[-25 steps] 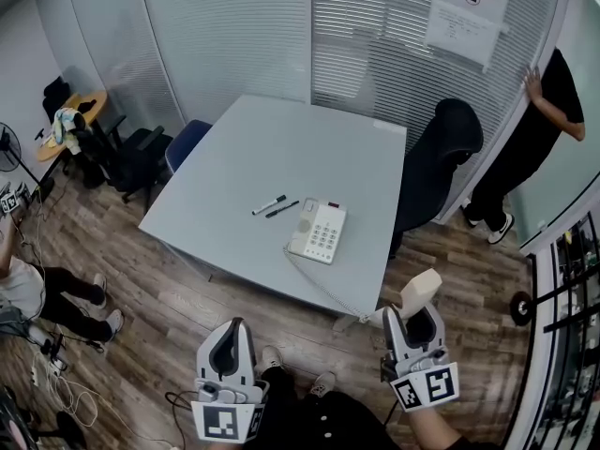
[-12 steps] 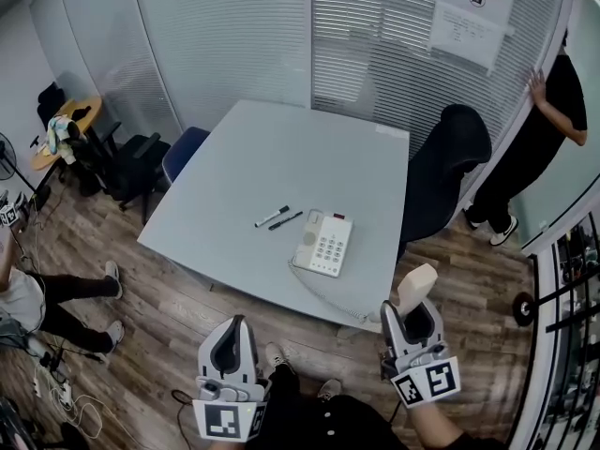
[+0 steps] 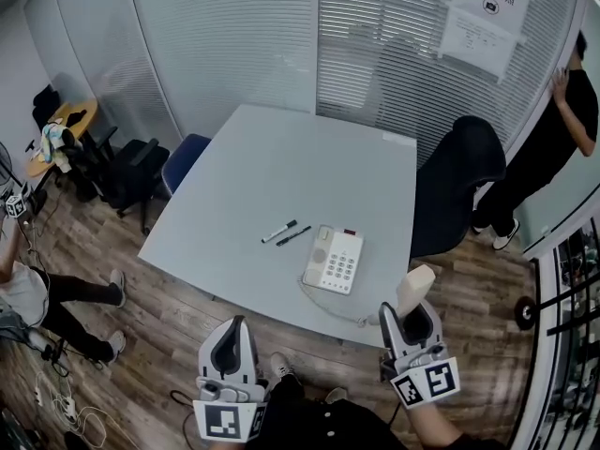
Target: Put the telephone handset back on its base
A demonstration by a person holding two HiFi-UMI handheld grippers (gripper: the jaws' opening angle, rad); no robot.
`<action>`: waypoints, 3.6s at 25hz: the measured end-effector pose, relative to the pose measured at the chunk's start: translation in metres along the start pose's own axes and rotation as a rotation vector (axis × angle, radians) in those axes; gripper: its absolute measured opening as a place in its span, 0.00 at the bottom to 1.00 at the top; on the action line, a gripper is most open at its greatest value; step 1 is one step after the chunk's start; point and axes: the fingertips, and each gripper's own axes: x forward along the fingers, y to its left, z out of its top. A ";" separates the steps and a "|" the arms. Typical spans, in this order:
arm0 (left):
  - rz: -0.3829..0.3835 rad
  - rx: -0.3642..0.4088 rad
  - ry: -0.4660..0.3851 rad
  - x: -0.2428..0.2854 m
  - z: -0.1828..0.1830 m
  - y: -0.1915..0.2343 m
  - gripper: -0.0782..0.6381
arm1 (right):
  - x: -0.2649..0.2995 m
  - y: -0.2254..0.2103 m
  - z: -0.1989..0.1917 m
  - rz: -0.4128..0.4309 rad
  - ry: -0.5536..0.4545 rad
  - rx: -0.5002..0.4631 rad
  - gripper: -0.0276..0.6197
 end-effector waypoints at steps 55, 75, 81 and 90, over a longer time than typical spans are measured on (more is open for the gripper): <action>-0.269 -0.078 0.315 0.131 -0.133 0.054 0.13 | 0.178 -0.023 -0.182 -0.209 0.363 0.251 0.40; -0.267 -0.096 0.433 0.145 -0.170 0.044 0.13 | 0.202 -0.037 -0.289 -0.330 0.600 0.364 0.40; -0.283 -0.097 0.452 0.148 -0.180 0.037 0.13 | 0.210 -0.041 -0.305 -0.384 0.626 0.370 0.40; -0.300 -0.104 0.474 0.155 -0.191 0.035 0.13 | 0.221 -0.039 -0.316 -0.460 0.669 0.347 0.40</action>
